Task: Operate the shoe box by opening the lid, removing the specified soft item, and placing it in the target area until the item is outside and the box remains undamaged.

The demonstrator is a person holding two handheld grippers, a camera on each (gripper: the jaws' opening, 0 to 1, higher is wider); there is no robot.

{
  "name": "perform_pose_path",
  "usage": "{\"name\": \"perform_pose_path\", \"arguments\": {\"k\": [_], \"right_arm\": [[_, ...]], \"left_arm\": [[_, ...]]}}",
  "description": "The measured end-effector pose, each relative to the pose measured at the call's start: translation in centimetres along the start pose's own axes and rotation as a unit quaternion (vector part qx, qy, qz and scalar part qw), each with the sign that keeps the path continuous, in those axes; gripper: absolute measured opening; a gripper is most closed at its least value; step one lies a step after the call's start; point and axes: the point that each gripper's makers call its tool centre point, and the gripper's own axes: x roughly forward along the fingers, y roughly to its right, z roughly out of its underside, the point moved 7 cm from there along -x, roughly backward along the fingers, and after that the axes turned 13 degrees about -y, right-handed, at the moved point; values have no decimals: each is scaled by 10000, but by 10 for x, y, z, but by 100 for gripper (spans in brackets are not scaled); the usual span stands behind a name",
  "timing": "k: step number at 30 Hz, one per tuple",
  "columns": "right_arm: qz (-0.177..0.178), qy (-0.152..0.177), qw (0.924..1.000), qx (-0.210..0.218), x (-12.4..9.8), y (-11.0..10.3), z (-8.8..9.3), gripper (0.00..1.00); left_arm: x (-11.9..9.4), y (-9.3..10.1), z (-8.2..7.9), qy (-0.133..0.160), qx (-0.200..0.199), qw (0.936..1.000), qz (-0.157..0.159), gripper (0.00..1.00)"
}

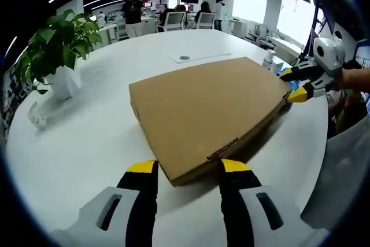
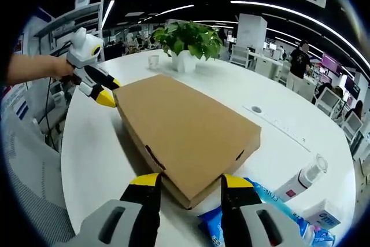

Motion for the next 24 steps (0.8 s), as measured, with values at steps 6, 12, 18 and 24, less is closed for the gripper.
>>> {"name": "perform_pose_path", "arguments": {"k": [6,12,18,24], "right_arm": [[5,27,10000,51,0,0,0,39],[40,110,9999,67,-7,-2,0,39],[80,213,9997,117,-18,-3,4,41],[168,383,9989,214,-37,-5,14,45]], "left_arm": [[-2,1,-1,48,27,10000,-16,43],[-10,2,-3,130,63,9999,-57,47],[-18,5,2,198,4,9997,-110,51],[-27,13,12,244,-109,9996,-114,54]]}}
